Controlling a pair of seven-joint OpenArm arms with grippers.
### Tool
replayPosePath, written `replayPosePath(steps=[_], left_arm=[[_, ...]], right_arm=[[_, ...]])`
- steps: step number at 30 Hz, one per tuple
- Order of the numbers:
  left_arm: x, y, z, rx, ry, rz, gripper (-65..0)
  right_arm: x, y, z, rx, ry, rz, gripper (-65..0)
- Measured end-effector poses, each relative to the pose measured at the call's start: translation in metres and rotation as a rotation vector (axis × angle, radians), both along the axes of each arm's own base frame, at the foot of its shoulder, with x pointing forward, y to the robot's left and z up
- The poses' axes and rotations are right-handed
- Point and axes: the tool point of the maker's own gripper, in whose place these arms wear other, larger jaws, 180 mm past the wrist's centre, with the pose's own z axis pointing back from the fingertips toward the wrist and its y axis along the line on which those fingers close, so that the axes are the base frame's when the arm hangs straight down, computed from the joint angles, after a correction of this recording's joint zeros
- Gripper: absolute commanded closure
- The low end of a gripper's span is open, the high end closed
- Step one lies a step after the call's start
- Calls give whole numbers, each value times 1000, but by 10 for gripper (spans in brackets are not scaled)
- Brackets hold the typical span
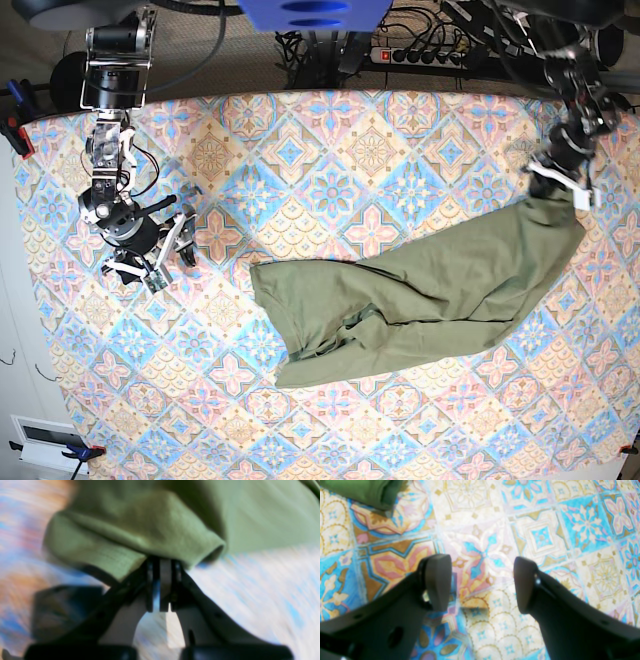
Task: Layout the t-shirt on the table in an organized manner, then fold the t-shirt properly
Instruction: 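Pull the held end with the left gripper back toward the shirt's middle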
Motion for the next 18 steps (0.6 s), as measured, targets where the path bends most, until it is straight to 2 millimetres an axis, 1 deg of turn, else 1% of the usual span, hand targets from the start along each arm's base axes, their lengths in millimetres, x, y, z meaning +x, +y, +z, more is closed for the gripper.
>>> replayPosePath(steps=[2,3,4,6,8,9,10,11,13,15,17,18], left_arm=[[-15,-20,9,-9,28,-70,0],[-19,-28,18,6,36,-122,0],[-18,-37,34,19,9,-172,0],[-6,-59,78,12,-110,-273,0],[-6,-85,116,-21,-220,-388,0],[-8,-90,128,-40,-257,-409,0],[-15,-90,134,-72,-262,-418,0],[-17,-82,142,-85,-281,-400,0],[-20,-51,152,-137,-316,-295,0],[-22,-27,158,-188,-351,-223,0],[-28,-7,159,-217,-365,-157,0],[-32,2,156,-217,-356,-127,0]], right_arm=[[0,0,0,0,2,-1,-378],[-1,0,-1,-1,2,-1,-378],[-1,-1,-1,-2,4,-1,-378],[-2,0,-2,-3,6,1,-379],[-4,6,-3,4,15,37,-378],[-8,14,-4,7,32,94,-378],[-11,12,-7,-3,53,100,-378],[-12,13,-8,-4,60,99,-378],[-16,8,-14,-30,96,87,-378],[-18,5,-17,-42,114,80,-378],[-14,14,-18,-24,109,74,-378],[-13,25,-20,-5,112,91,-378]])
